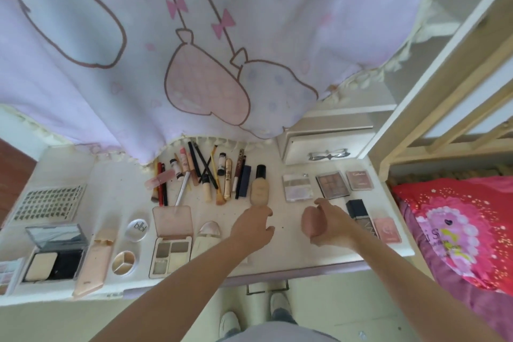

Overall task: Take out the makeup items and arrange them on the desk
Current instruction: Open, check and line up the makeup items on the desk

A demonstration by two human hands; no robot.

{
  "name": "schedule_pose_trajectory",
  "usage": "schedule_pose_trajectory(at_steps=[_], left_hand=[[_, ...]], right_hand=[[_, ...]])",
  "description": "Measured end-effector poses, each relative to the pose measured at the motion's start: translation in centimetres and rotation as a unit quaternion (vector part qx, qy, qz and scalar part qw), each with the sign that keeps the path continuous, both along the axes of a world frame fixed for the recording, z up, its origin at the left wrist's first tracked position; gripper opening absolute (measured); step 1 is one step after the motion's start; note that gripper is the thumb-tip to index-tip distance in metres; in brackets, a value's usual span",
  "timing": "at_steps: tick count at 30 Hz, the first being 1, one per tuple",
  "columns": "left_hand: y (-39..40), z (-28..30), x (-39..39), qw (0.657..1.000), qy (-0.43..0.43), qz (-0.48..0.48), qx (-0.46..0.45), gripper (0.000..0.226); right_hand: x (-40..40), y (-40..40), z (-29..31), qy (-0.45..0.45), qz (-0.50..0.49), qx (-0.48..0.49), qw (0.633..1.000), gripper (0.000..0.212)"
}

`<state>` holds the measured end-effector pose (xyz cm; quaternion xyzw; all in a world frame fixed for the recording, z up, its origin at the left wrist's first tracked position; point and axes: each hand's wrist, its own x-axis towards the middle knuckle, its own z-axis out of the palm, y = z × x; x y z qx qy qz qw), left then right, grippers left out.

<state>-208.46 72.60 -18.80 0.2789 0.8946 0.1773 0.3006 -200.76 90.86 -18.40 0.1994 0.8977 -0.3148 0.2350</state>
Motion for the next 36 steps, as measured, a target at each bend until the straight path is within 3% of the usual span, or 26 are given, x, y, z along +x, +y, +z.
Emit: schedule_pose_trajectory(at_steps=[4,7,13,17,23,29,36], left_hand=[[0.2,3.4,-1.9,0.982,-0.127,0.026,0.140,0.064],[-0.1,5.9,-3.2,0.950,-0.211,0.031,0.228,0.075],[-1.1,8.7,-4.4,0.908,-0.246,0.038,0.337,0.068],[-2.0,9.5,-4.7,0.895,-0.237,0.060,0.374,0.070],[-2.7,9.5,-5.0,0.875,-0.235,0.087,0.413,0.053],[-3.0,9.2,-5.1,0.864,-0.229,0.096,0.438,0.064],[-2.5,7.9,-5.1,0.858,-0.247,0.107,0.438,0.070]], right_hand=[[-1.1,-0.8,4.7,0.088,0.013,-0.064,0.994,0.054],[-1.9,-1.4,7.9,0.155,0.029,-0.098,0.983,0.058],[-3.2,-2.8,11.0,0.260,0.066,-0.073,0.961,0.068],[-3.9,-3.3,11.7,0.285,0.102,-0.072,0.950,0.076],[-4.9,-4.3,11.3,0.316,0.081,-0.107,0.939,0.081],[-5.8,-4.2,11.1,0.304,0.101,-0.112,0.941,0.063],[-6.1,-3.8,10.7,0.285,0.089,-0.113,0.948,0.063]])
